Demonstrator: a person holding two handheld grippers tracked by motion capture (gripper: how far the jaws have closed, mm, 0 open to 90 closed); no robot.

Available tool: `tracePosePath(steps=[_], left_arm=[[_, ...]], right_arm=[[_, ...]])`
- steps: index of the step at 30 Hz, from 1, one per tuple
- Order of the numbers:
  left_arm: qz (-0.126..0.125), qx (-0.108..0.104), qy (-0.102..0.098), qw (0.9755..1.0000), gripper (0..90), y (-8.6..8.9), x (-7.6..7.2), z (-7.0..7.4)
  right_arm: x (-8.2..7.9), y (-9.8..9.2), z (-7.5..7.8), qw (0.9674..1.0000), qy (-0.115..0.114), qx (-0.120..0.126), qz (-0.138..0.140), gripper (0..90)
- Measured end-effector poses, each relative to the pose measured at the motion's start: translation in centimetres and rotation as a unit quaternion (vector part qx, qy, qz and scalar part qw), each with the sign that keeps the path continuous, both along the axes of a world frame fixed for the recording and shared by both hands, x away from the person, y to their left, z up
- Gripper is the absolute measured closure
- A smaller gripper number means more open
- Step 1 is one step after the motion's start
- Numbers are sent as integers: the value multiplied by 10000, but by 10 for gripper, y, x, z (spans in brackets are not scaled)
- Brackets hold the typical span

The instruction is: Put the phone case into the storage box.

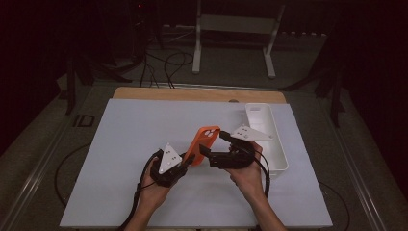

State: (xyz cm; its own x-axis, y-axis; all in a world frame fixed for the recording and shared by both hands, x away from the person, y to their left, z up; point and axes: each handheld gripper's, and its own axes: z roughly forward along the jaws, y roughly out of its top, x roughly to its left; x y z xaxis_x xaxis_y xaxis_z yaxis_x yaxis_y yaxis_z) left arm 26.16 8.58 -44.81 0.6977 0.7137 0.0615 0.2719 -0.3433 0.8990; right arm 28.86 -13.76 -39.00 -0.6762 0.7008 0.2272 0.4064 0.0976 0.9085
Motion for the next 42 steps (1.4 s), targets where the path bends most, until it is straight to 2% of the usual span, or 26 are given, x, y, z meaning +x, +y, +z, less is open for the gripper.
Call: tracePosePath(steps=[7, 18, 20, 21, 26, 31, 37, 40, 42], left_arm=[[33, 154, -47, 9999, 802, -6, -4, -4], [201, 172, 61, 9996, 796, -18, -7, -13], [199, 214, 51, 9996, 796, -18, -7, -14], [152, 302, 12, 9994, 796, -22, -8, -15], [68, 160, 133, 9998, 794, -21, -6, -16], [-109, 71, 255, 9996, 781, -19, -4, -16], [-181, -19, 352, 9992, 755, -15, -2, -17], [-252, -103, 400, 9988, 719, -13, -1, -17], [-276, -155, 429, 9986, 667, -11, -1, -17]], right_arm=[[4, 5, 2, 9996, 147, 185, -169, 108], [6, 17, 6, 9990, 201, 98, -393, 134], [7, 18, 6, 9989, 210, 110, -411, 136], [7, 19, 6, 9988, 211, 107, -433, 136], [7, 22, 6, 9985, 177, 18, -515, 159], [5, 24, 7, 9989, 78, -93, -454, 170], [5, 26, 7, 9992, 62, -147, -369, 173], [5, 27, 7, 9993, 65, -139, -348, 174], [5, 27, 7, 9990, 11, -226, -378, 175]])
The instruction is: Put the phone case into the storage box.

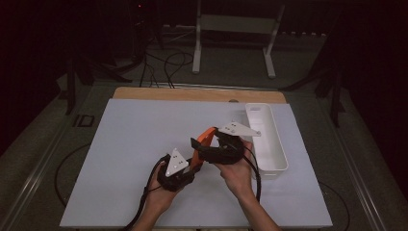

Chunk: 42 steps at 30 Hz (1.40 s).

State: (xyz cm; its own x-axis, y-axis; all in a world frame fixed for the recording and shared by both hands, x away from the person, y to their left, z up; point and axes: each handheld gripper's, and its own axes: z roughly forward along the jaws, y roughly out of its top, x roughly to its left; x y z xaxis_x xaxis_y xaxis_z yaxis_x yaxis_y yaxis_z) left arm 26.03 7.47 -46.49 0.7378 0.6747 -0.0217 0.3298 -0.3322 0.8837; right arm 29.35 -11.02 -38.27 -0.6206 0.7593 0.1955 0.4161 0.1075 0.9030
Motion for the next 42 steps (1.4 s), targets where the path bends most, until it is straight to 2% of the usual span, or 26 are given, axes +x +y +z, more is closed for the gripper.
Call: tracePosePath(steps=[7, 9, 10, 13, 18, 27, 29, 42], left_arm=[[82, -192, 198, 9996, 431, 11, 3, 1], [82, -192, 198, 9996, 407, 11, 3, 1], [262, -294, 218, 9990, 341, 17, 5, 3], [456, -351, 230, 9981, 210, 22, 6, 4], [642, -341, 251, 9970, 65, 28, 8, 5], [727, -279, 202, 9968, 11, 34, 9, 5], [798, -220, 86, 9965, 6, 37, 8, 5], [1139, -428, -17, 9926, 5, 71, 7, 6]], right_arm=[[1, -1, 0, 10000, -18, -41, -2, 175], [1, -1, 0, 10000, -20, -53, -4, 175], [1, -1, -1, 10000, -25, -51, -5, 174], [1, -1, -1, 10000, -19, -55, -7, 174], [1, 0, -1, 10000, -7, -58, -6, 174], [1, 2, -1, 10000, -10, -45, 30, 174], [1, 2, 0, 10000, -17, -78, 42, 174], [3, 1, -1, 9999, -39, -127, 2, 175]])
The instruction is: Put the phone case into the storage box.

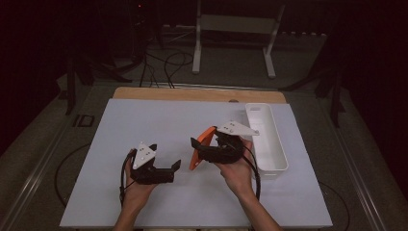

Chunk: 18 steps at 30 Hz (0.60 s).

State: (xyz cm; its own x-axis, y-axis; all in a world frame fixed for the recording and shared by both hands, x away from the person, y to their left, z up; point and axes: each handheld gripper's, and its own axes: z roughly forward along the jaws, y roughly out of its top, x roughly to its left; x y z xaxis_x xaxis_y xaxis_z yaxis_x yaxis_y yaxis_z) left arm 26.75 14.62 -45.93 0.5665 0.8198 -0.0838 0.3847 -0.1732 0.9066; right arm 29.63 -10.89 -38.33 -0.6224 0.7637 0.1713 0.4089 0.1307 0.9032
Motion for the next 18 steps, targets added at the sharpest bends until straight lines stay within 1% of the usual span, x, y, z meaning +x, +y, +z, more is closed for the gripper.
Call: tracePosePath(steps=[2, 8, 12, 18], left_arm=[[47, -33, -3, 10000, 5, 5, -1, 0], [129, -21, -62, 9999, 5, 24, -4, -2], [198, -56, -98, 9997, 5, 36, -7, -4], [257, 0, -189, 9995, 5, 54, -14, -9]], right_arm=[[0, 1, 0, 10000, 0, -14, 21, 175], [0, 2, 0, 10000, 0, -41, 35, 175], [1, 2, 0, 10000, 2, -54, 35, 175], [1, 3, 1, 10000, -7, -50, 47, 175]])
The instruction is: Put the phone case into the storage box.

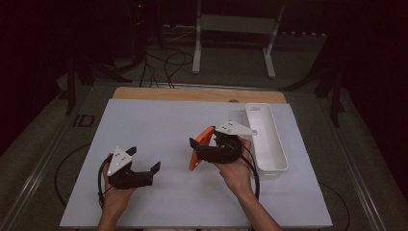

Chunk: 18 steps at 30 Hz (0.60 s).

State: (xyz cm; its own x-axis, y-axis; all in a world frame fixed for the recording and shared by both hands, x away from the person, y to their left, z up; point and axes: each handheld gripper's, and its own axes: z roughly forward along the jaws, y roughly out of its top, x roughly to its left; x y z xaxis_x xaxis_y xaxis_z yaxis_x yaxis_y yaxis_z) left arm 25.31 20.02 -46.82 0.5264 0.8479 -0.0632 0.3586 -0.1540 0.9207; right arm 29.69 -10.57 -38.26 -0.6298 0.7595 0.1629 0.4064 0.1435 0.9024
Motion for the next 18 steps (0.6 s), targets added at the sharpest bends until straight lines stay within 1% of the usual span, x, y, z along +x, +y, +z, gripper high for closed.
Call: tracePosePath(steps=[4, 11, 14, 16, 18], left_arm=[[87, 76, -46, 9999, 5, 13, -6, -4], [340, 95, -25, 9994, 5, 35, -17, -11], [428, 112, -47, 9990, 5, 42, -22, -14], [491, 101, -74, 9987, 5, 47, -25, -16], [579, 28, -90, 9983, 5, 50, -26, -18]], right_arm=[[0, 1, 1, 10000, -16, 7, -6, 175], [0, 1, 2, 10000, -33, 14, -14, 175], [1, 1, 2, 10000, -8, 29, -16, 175], [1, 1, 2, 10000, 11, 32, -31, 175], [2, 0, 2, 10000, 12, 53, -28, 175]])
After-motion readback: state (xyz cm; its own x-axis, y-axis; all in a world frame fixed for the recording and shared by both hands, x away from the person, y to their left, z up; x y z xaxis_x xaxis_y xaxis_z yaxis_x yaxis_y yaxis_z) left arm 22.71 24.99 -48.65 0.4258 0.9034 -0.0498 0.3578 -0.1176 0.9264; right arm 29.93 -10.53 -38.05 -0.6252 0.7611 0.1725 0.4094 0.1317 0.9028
